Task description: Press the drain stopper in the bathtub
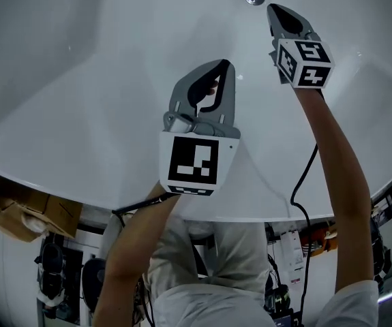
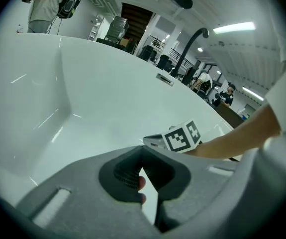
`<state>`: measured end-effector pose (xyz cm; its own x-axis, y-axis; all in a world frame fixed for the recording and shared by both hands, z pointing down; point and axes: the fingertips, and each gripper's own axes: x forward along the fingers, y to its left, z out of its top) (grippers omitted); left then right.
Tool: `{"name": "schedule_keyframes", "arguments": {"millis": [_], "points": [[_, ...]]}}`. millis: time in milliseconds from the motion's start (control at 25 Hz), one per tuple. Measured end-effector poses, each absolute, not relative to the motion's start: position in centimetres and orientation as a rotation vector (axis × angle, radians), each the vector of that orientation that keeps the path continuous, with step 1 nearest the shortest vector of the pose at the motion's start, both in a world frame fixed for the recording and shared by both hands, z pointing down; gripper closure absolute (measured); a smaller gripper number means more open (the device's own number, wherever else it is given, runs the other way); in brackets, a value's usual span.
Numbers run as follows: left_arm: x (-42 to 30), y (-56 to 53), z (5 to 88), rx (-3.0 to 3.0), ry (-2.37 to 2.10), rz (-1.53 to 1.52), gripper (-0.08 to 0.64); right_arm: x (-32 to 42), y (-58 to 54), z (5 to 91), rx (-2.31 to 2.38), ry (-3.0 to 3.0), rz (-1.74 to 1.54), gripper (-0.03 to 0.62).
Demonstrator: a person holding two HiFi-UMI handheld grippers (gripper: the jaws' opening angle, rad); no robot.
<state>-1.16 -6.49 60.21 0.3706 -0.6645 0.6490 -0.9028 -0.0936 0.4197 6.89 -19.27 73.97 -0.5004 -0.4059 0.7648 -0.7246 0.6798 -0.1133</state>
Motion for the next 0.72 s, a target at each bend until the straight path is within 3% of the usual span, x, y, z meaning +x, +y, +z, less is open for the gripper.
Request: {"name": "schedule_keyframes", "arguments": {"millis": [320,720], "points": [[1.4,-7.3,65.5,1.836,-1.289,0.415,0.558,9.9,-21.2,84.5,0.838,-2.018,0.605,0.589],[1.7,-7.8,69.6,1.828,-1.214,0.467,0.560,9.7,-22.0,88.9,0.778,-1.962,0.589,0.589]]}}
